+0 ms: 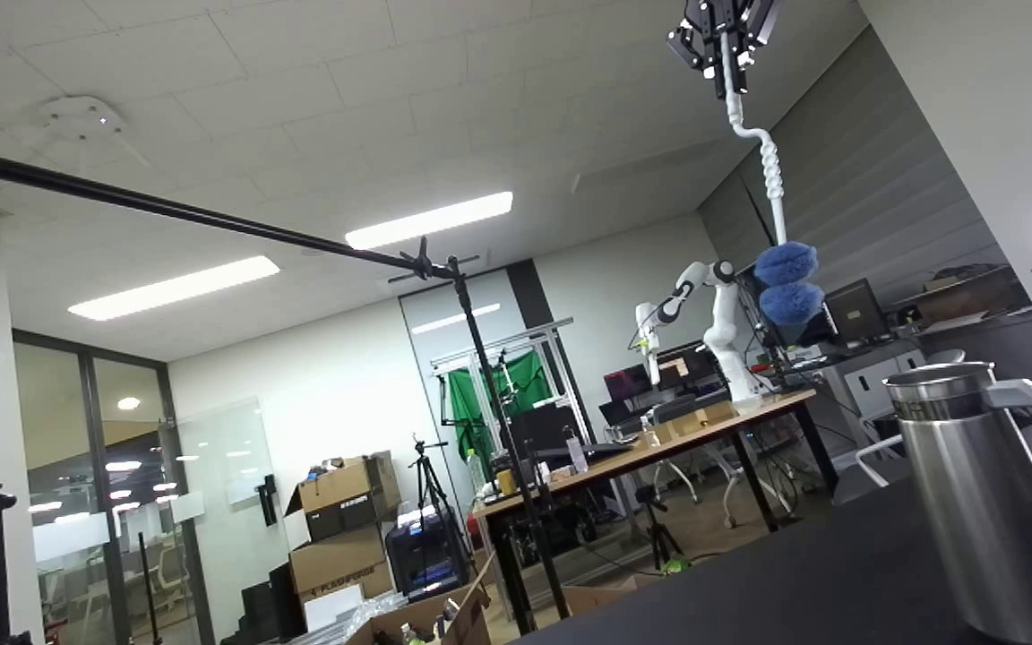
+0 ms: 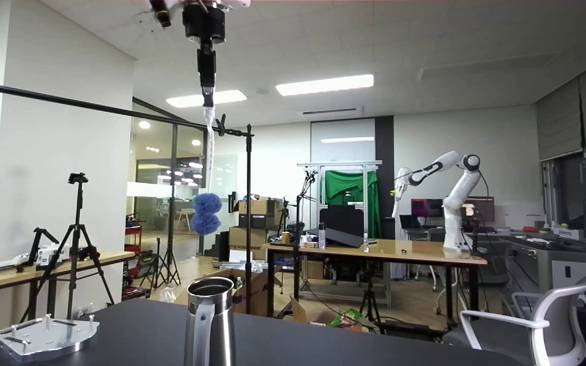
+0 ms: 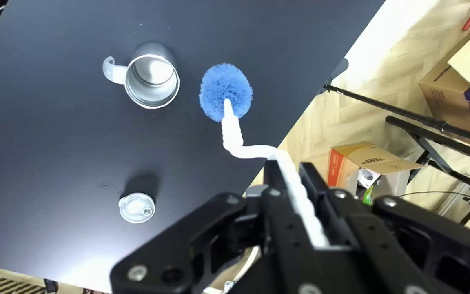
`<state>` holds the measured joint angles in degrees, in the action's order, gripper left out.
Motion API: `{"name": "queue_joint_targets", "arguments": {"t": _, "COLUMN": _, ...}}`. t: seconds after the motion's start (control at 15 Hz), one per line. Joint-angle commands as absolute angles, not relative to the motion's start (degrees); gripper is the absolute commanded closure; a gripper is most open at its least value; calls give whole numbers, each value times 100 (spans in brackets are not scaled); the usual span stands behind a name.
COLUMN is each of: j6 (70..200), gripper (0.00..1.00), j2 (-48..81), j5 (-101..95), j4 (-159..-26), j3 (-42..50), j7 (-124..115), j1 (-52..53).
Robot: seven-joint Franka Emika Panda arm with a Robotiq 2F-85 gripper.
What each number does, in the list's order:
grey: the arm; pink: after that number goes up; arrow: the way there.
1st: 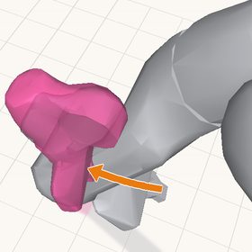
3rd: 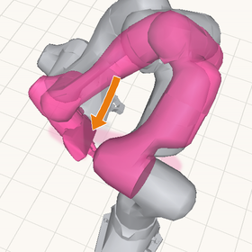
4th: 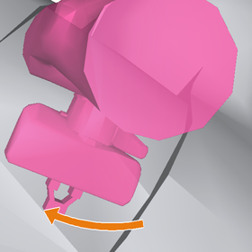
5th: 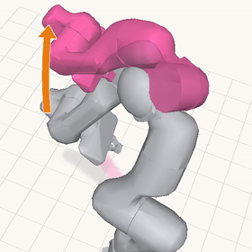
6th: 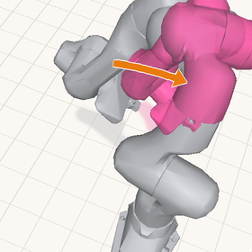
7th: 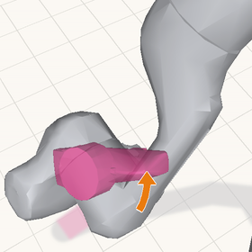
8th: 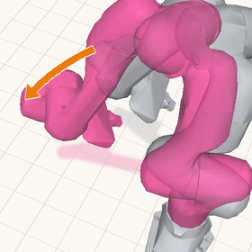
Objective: Stir the contents in the flusk.
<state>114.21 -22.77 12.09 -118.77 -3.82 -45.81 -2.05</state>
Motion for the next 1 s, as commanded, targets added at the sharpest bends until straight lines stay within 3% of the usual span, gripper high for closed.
{"name": "queue_joint_targets", "arguments": {"t": 0.0, "j6": 11501, "gripper": 96, "j2": -2184, "j5": 885, "j4": -11935, "j3": -498, "j7": -4567, "j1": -298}}
{"name": "queue_joint_targets", "arguments": {"t": 0.93, "j6": 11285, "gripper": 96, "j2": -1760, "j5": -167, "j4": -12229, "j3": -378, "j7": -4621, "j1": -594}}
